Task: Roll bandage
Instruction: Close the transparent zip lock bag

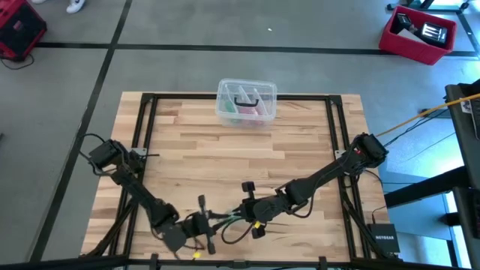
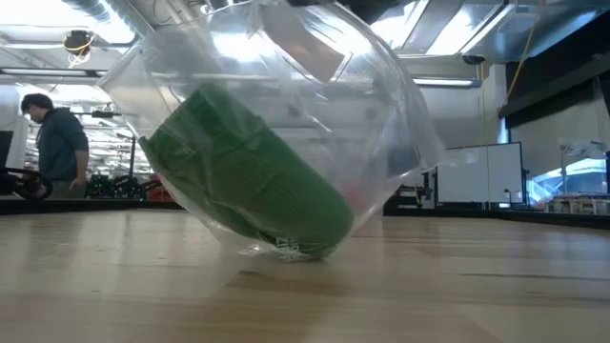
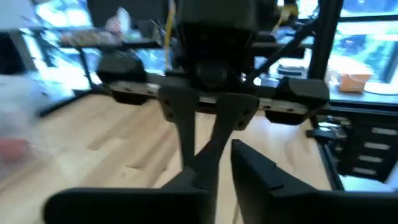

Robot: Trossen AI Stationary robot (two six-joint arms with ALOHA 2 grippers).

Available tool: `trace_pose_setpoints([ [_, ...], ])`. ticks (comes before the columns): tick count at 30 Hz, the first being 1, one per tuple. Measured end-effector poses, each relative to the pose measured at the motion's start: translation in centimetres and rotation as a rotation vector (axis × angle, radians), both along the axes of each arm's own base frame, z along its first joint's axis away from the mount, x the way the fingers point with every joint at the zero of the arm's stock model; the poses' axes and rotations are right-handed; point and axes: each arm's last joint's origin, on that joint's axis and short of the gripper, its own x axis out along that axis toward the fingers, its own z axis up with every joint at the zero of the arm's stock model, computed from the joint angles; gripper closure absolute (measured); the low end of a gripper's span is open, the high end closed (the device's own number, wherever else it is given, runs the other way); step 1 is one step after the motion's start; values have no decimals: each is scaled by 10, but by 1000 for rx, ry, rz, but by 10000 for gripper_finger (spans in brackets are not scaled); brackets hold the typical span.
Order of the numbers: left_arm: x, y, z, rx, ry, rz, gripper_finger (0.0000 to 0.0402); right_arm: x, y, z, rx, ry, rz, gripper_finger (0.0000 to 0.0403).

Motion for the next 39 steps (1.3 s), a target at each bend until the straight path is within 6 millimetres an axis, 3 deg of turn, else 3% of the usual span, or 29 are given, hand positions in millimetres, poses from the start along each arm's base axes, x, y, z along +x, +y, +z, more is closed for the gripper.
trace_pose_setpoints([
  [7, 19, 22, -16, -44, 123, -60, 296, -1, 0, -1, -7, 15, 0, 377],
  [13, 14, 21, -10, -1, 134, -76, 283, -1, 0, -1, -6, 13, 0, 377],
  [20, 4, 25, -8, 8, 204, -57, 298, 0, 0, 1, 1, 0, 0, 377],
  [32, 13, 34, -9, -48, 218, -73, 308, 0, 0, 1, 0, 1, 0, 377],
  [39, 17, 38, -9, -26, 225, -73, 392, 0, 0, 0, -2, 8, 1, 377],
])
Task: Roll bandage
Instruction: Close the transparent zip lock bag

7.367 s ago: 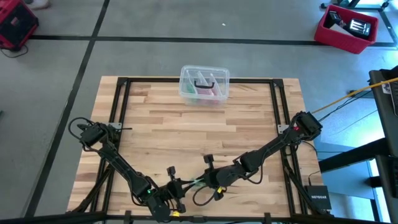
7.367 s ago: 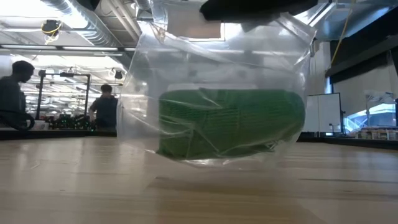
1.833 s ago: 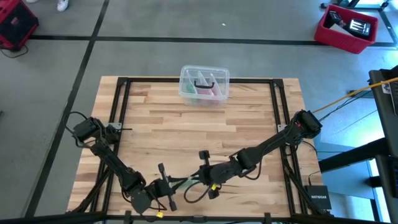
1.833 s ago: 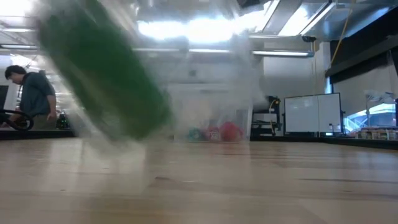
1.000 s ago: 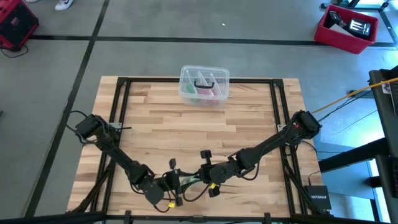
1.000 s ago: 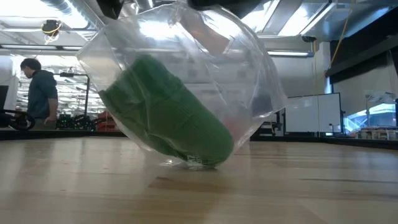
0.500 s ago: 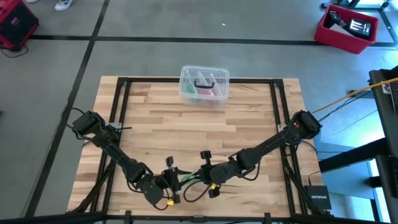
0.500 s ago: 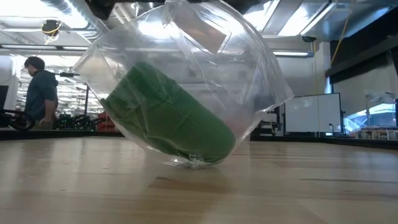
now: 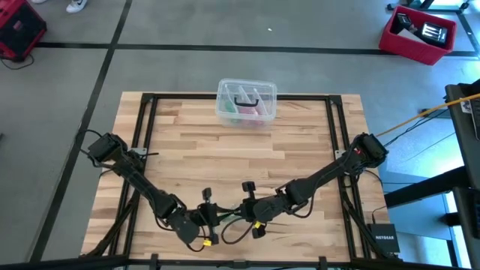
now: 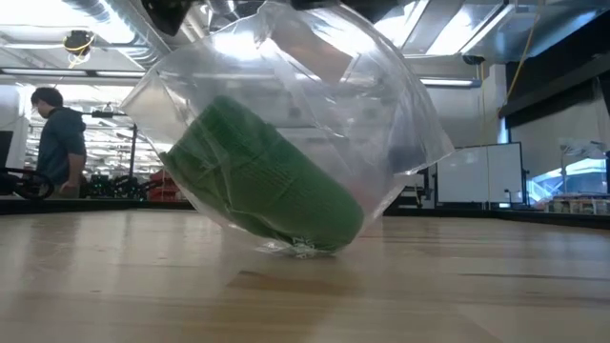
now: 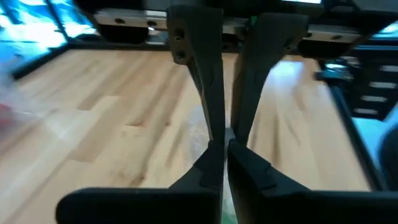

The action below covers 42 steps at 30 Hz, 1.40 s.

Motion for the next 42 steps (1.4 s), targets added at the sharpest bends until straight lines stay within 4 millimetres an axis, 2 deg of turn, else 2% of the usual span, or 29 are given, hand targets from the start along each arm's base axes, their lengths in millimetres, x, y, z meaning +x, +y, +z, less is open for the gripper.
trace_pose_setpoints([
  [10, -12, -6, 2, 127, -73, 199, 401, 1, -3, 4, 109, -12, -164, 367],
  [15, -16, -7, 5, 184, -103, 280, 401, -5, -3, -7, 123, 98, -176, 372],
  [21, -17, -9, 4, 178, -86, 233, 401, -10, -8, -12, 105, 167, -223, 369],
  [26, -10, -9, 1, 37, -44, 84, 399, -7, -5, -6, 100, 141, -200, 370],
  [29, -2, -1, 0, -22, -19, 44, 377, -7, -5, -5, 95, 138, -194, 370],
  [37, 10, 15, -6, -71, 66, -15, 283, -7, -5, -5, 62, 136, -168, 370],
  [42, 13, 19, -6, -64, 73, -13, 267, -7, -5, -4, 61, 134, -166, 370],
])
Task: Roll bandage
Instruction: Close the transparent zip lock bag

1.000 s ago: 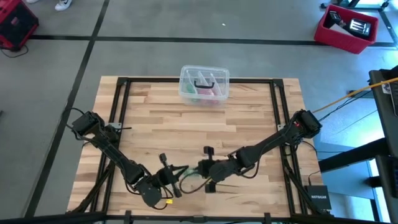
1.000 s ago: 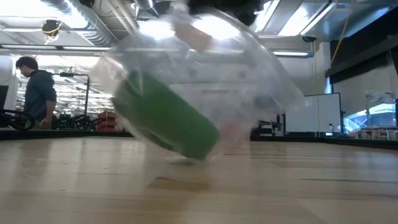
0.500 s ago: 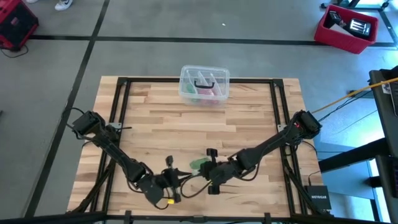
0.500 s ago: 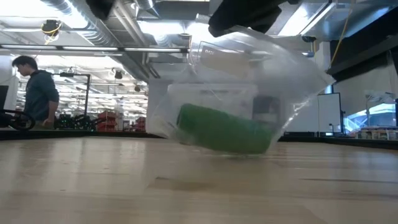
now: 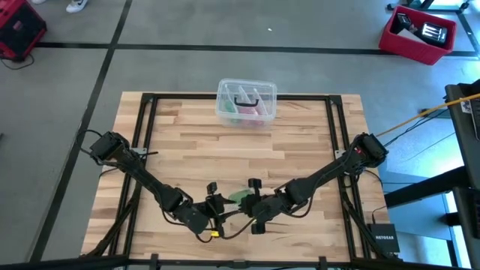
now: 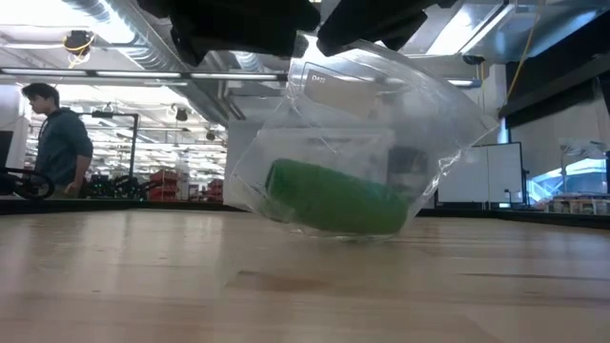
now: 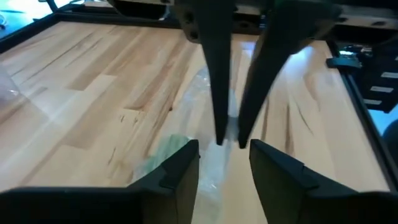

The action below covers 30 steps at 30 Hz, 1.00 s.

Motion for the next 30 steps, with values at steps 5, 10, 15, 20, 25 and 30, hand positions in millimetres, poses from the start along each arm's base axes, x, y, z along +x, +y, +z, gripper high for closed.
trace_pose_setpoints([
  [5, 4, 5, 0, -1, 8, -10, 305, 0, 0, 0, -1, 1, -1, 370],
  [10, 7, 7, 1, 17, 25, -80, 383, 0, 0, 0, -3, 4, 1, 370],
  [15, 9, 6, 2, 69, 33, -170, 399, -1, 1, -1, -34, 8, 53, 370],
  [20, 10, 3, 3, 31, 43, -305, 400, -2, 2, -1, -99, 36, 202, 370],
  [25, 8, -3, 3, 46, 40, -351, 401, -7, 0, -4, -201, 91, 285, 370],
  [30, 3, -13, 6, 31, 22, -427, 401, -17, -9, -18, -292, 248, 269, 370],
])
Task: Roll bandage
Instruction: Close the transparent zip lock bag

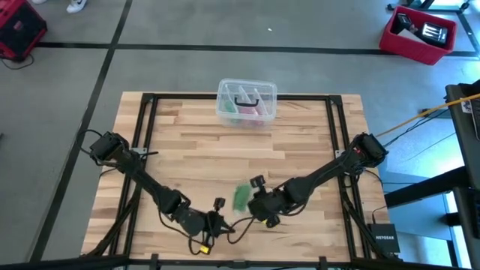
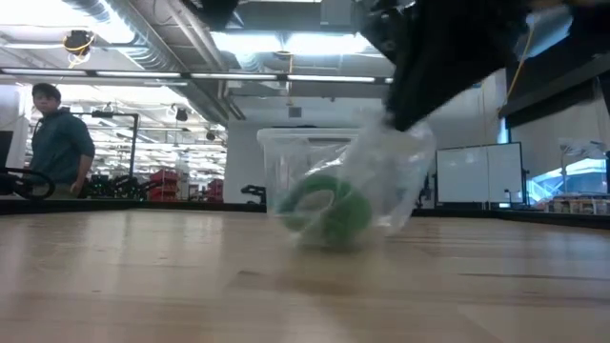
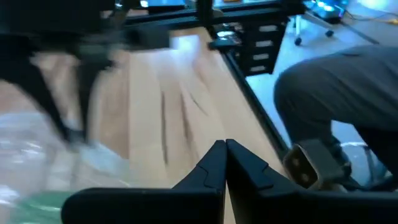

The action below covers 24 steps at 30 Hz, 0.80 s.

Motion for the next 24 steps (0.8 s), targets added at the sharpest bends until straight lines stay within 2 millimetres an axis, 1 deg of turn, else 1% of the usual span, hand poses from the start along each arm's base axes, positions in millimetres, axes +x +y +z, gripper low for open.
trace_pose_setpoints([
  [4, -2, -2, -1, 6, 4, 11, 401, -10, -7, -2, -113, 86, -31, 370],
  [6, -1, 1, -1, 7, -8, 91, 401, -10, -7, -3, -109, 81, -35, 370],
  [7, -1, 2, -1, 12, -15, 136, 401, -8, -5, -2, -86, 60, -42, 370],
  [9, -1, 4, -2, 25, -7, 169, 401, -2, -2, 1, -20, 2, -54, 370],
  [13, 0, 12, -7, -23, 47, 237, 397, 4, 4, 7, 126, -45, -90, 370],
  [16, 1, 15, -9, -43, 64, 264, 370, 6, 5, 9, 176, -70, -131, 370],
  [21, 1, 16, -9, -32, 50, 293, 306, 7, 6, 10, 195, -82, -152, 370],
  [24, 3, 18, -9, -46, 47, 312, 279, 8, 6, 10, 209, -85, -178, 370],
])
